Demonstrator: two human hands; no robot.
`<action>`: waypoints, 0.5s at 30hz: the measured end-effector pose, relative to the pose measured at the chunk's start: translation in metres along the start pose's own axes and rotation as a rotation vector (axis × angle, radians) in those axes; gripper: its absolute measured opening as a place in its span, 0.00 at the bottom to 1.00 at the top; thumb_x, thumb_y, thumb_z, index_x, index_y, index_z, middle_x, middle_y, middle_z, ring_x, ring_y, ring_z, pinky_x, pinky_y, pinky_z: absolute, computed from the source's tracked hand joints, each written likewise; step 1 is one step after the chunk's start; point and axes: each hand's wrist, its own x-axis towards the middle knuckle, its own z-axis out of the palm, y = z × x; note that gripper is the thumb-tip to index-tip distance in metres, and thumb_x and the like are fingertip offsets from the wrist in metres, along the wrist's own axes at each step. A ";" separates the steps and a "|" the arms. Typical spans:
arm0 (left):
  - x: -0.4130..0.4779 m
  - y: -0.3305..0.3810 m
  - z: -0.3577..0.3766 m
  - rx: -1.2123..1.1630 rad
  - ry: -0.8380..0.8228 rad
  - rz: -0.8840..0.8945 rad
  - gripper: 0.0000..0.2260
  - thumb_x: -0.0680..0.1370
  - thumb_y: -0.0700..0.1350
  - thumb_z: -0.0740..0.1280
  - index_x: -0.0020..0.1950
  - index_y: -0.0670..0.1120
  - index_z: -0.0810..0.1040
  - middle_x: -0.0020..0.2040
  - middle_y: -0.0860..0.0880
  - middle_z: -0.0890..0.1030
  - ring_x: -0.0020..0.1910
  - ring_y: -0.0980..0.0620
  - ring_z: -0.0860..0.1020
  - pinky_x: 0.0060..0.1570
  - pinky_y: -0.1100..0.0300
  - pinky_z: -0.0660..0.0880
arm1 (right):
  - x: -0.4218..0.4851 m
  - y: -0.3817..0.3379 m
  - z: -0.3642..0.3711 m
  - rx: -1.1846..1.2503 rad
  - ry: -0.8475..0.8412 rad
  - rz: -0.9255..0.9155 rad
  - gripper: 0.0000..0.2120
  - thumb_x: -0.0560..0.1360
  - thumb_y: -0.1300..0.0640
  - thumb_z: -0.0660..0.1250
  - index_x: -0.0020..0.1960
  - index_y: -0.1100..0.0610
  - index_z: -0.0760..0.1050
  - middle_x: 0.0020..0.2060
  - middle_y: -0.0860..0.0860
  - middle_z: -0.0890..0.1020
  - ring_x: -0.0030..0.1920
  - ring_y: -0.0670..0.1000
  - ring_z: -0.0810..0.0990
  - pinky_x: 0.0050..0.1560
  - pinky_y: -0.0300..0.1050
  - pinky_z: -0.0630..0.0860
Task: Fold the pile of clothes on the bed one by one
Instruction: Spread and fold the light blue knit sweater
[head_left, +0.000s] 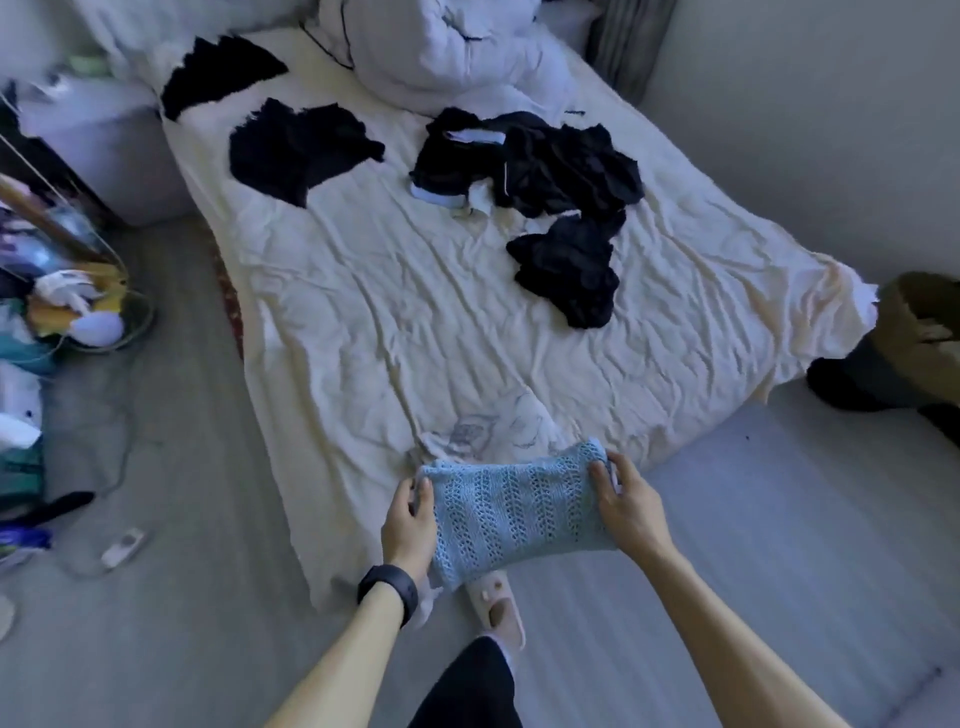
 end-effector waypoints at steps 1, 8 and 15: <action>0.008 -0.002 0.005 -0.023 0.029 -0.023 0.14 0.84 0.57 0.56 0.58 0.50 0.75 0.51 0.48 0.80 0.51 0.44 0.78 0.46 0.56 0.69 | 0.019 -0.005 0.004 -0.029 -0.030 -0.011 0.20 0.84 0.44 0.58 0.72 0.52 0.70 0.66 0.58 0.79 0.65 0.60 0.77 0.53 0.47 0.69; 0.072 0.003 0.039 -0.118 0.196 -0.182 0.15 0.84 0.56 0.55 0.54 0.46 0.74 0.45 0.48 0.80 0.47 0.42 0.78 0.42 0.55 0.67 | 0.132 -0.031 0.034 -0.166 -0.164 -0.040 0.20 0.85 0.44 0.56 0.73 0.51 0.69 0.67 0.58 0.79 0.64 0.60 0.78 0.50 0.45 0.65; 0.134 -0.013 0.071 -0.100 0.304 -0.246 0.15 0.85 0.52 0.57 0.58 0.42 0.75 0.47 0.45 0.80 0.49 0.41 0.79 0.40 0.59 0.64 | 0.217 -0.023 0.075 -0.276 -0.260 -0.048 0.20 0.85 0.45 0.55 0.73 0.53 0.69 0.67 0.60 0.78 0.65 0.61 0.77 0.57 0.50 0.70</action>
